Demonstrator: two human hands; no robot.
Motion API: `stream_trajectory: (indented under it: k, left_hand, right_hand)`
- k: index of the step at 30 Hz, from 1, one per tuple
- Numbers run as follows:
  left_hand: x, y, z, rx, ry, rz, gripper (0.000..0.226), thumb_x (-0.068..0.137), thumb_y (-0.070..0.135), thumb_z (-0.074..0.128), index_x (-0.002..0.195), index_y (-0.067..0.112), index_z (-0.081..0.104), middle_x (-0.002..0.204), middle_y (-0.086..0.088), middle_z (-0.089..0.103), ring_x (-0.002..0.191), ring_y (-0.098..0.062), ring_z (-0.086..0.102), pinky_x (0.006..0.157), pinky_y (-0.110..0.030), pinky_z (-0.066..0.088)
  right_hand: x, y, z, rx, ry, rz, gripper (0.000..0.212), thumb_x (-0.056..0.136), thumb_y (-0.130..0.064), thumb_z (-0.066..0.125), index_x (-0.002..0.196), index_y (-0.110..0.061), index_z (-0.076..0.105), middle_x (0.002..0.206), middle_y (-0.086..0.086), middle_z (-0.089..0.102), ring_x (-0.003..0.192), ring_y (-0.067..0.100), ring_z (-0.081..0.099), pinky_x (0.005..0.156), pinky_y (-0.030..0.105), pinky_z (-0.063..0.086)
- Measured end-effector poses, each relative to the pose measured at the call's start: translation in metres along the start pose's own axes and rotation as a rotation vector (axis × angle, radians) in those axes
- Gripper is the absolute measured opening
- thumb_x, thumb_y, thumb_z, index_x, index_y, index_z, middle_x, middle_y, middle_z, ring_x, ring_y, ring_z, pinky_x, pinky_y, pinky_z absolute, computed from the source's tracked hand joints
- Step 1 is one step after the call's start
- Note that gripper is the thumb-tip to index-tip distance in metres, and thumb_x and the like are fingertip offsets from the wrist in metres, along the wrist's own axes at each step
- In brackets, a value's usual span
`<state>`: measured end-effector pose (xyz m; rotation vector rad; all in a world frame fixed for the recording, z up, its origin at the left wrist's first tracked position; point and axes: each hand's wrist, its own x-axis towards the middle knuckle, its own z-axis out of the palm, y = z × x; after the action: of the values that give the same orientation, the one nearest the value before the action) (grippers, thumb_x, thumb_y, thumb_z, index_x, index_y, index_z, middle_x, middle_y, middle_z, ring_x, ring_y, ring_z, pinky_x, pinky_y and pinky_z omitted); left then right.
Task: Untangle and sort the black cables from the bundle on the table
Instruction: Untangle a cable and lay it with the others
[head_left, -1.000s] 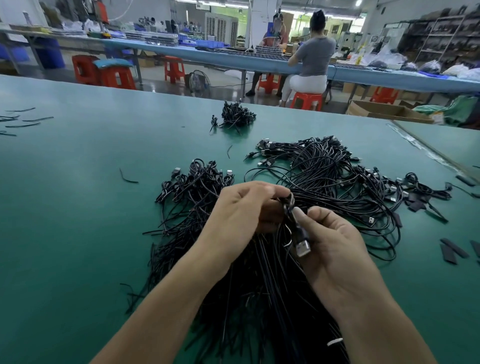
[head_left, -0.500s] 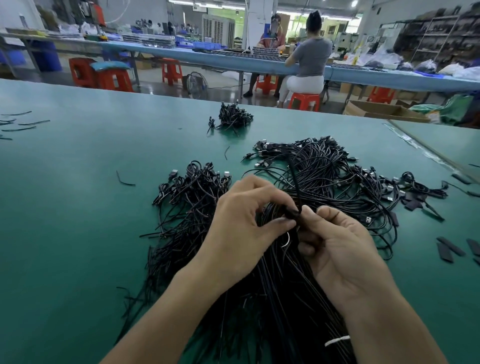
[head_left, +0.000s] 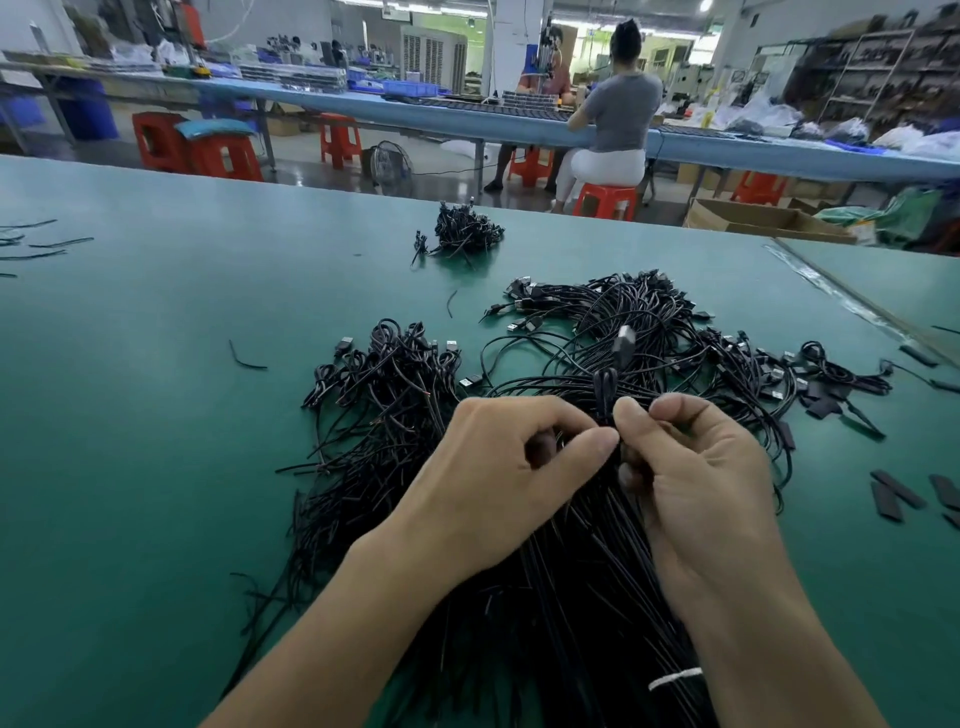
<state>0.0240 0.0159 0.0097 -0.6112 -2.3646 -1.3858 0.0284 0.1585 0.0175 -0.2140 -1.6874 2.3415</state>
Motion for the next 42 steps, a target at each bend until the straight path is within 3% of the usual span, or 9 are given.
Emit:
stream_trajectory:
  k: [6,11,18,21,25,30,34,38,42]
  left_hand:
    - [0.001,0.003,0.001,0.023,0.030,-0.186,0.017,0.077,0.033,0.085,0.076,0.025,0.070,0.049,0.010,0.061,0.038,0.000,0.049,0.045,-0.012,0.038]
    - [0.002,0.000,0.000,-0.397,0.018,-0.424,0.020,0.088,0.008,0.074,0.081,0.012,0.056,0.070,-0.010,0.074,0.065,-0.025,0.073,0.066,-0.040,0.062]
    - [0.009,0.006,-0.010,-0.960,0.093,-0.460,0.013,0.088,0.003,0.046,0.088,0.014,0.054,0.094,-0.017,0.076,0.086,-0.024,0.074,0.068,-0.027,0.059]
    - [0.006,0.003,-0.011,-0.862,0.095,-0.433,0.028,0.082,0.023,0.071,0.103,0.015,0.054,0.098,-0.014,0.077,0.086,-0.024,0.074,0.075,-0.032,0.060]
    - [0.008,0.003,-0.010,-0.879,0.119,-0.361,0.058,0.069,0.013,0.087,0.118,0.013,0.056,0.097,-0.011,0.077,0.088,-0.020,0.074,0.087,-0.034,0.059]
    - [0.006,0.008,-0.011,-0.707,0.074,-0.189,0.031,0.076,-0.006,0.077,0.102,0.009,0.072,0.094,-0.008,0.078,0.088,-0.015,0.074,0.080,-0.025,0.058]
    - [0.003,0.010,-0.008,-0.480,0.032,-0.115,0.026,0.074,-0.010,0.080,0.089,0.012,0.078,0.095,-0.003,0.077,0.089,-0.031,0.072,0.082,-0.048,0.059]
    - [0.003,0.009,-0.006,-0.382,-0.044,-0.145,0.031,0.073,0.000,0.066,0.079,0.027,0.081,0.090,0.005,0.053,0.077,-0.012,0.051,0.061,-0.021,0.041]
    - [0.003,0.007,-0.004,-0.400,-0.086,-0.193,0.015,0.084,0.021,0.067,0.076,0.023,0.081,0.078,-0.002,0.059,0.068,-0.007,0.052,0.063,-0.020,0.042]
  right_hand:
    - [-0.007,0.006,0.007,-0.225,-0.065,-0.266,0.023,0.085,-0.006,0.074,0.073,-0.019,0.058,0.060,-0.008,0.062,0.052,0.002,0.053,0.054,0.014,0.045]
    - [-0.009,0.013,0.012,-0.254,-0.092,-0.342,0.025,0.084,-0.003,0.074,0.073,-0.019,0.059,0.066,-0.004,0.068,0.060,0.004,0.062,0.058,0.014,0.049]
    - [-0.012,0.011,0.015,-0.142,-0.208,-0.172,0.027,0.086,0.004,0.069,0.072,-0.017,0.059,0.081,0.001,0.072,0.078,0.009,0.067,0.070,0.018,0.053]
    - [-0.015,0.006,0.017,-0.067,-0.252,-0.138,0.024,0.086,0.002,0.068,0.074,-0.015,0.057,0.070,-0.004,0.070,0.059,0.002,0.062,0.055,0.013,0.048]
    - [-0.015,0.005,0.014,0.025,-0.281,-0.003,0.015,0.069,-0.021,0.075,0.068,-0.023,0.060,0.063,0.000,0.061,0.052,0.008,0.052,0.046,0.019,0.046]
    - [-0.006,0.007,0.006,0.045,-0.254,0.102,0.027,0.071,-0.014,0.076,0.059,-0.029,0.057,0.057,-0.004,0.052,0.048,0.007,0.042,0.044,0.019,0.038]
    - [-0.001,0.010,0.001,0.018,-0.180,0.148,0.035,0.078,-0.005,0.072,0.059,-0.027,0.052,0.058,-0.004,0.053,0.050,0.006,0.046,0.043,0.019,0.038]
    - [0.004,0.010,-0.002,0.083,-0.130,0.214,0.036,0.082,0.000,0.068,0.070,-0.022,0.042,0.058,-0.001,0.053,0.048,0.008,0.046,0.041,0.022,0.038]
    - [0.003,0.005,-0.004,0.083,-0.110,0.182,0.034,0.083,-0.004,0.070,0.072,-0.021,0.043,0.062,0.001,0.054,0.048,0.008,0.045,0.039,0.017,0.039]
